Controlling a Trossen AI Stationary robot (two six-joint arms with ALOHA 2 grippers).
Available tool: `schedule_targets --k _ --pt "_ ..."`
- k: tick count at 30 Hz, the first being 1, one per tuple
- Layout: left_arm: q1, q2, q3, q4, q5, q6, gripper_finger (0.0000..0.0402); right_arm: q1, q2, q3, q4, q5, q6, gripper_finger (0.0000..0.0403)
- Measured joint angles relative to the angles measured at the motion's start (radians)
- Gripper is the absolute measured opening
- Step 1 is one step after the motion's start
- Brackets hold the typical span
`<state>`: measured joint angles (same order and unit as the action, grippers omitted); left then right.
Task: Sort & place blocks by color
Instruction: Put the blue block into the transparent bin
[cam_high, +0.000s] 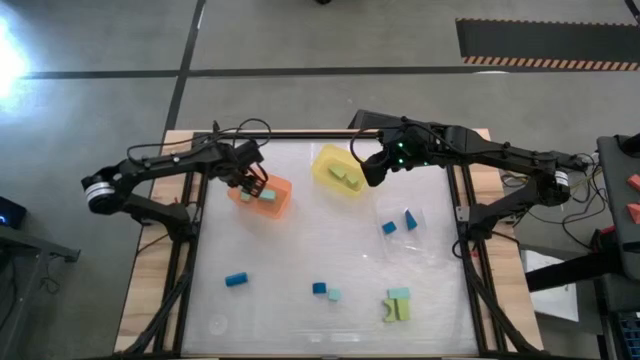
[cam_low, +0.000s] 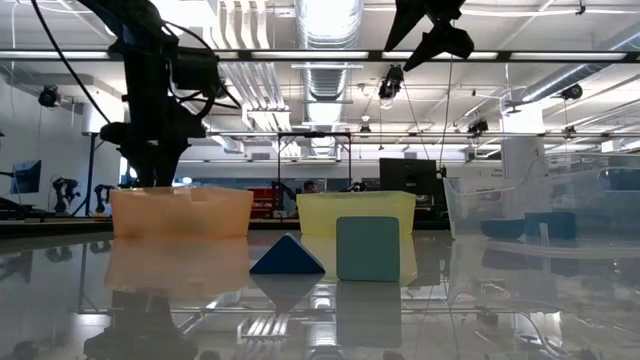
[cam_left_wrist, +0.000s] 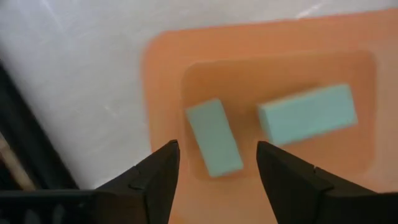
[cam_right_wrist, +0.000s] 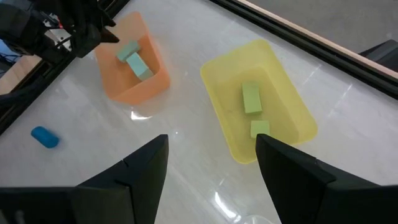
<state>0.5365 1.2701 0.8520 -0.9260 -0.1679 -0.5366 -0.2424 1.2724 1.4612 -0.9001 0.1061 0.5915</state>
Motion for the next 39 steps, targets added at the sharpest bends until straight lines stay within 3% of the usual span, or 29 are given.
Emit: schedule_targets --k 9,18,27,34,39 --pt "-0.065 -0.051 0.050 0.001 0.218 -0.001 0.0198 0.000 0.000 0.000 0.000 -0.001 0.010 0.0233" --pt "-0.288 -0.211 0.041 -0.002 0.425 0.072 0.0198 0.000 0.000 -0.001 0.000 -0.001 0.009 0.0233" --pt "-0.676 -0.295 0.019 0.000 0.416 -0.006 0.0199 0.000 0.000 -0.006 0.000 -0.001 0.007 0.0233" --pt "-0.953 -0.207 0.018 0.002 0.306 -0.112 0.0199 0.000 0.000 -0.007 0.000 -0.001 0.009 0.0233" --pt "-1.065 -0.109 0.018 0.005 0.251 -0.205 0.0199 0.000 0.000 -0.007 0.000 0.000 0.009 0.0233"
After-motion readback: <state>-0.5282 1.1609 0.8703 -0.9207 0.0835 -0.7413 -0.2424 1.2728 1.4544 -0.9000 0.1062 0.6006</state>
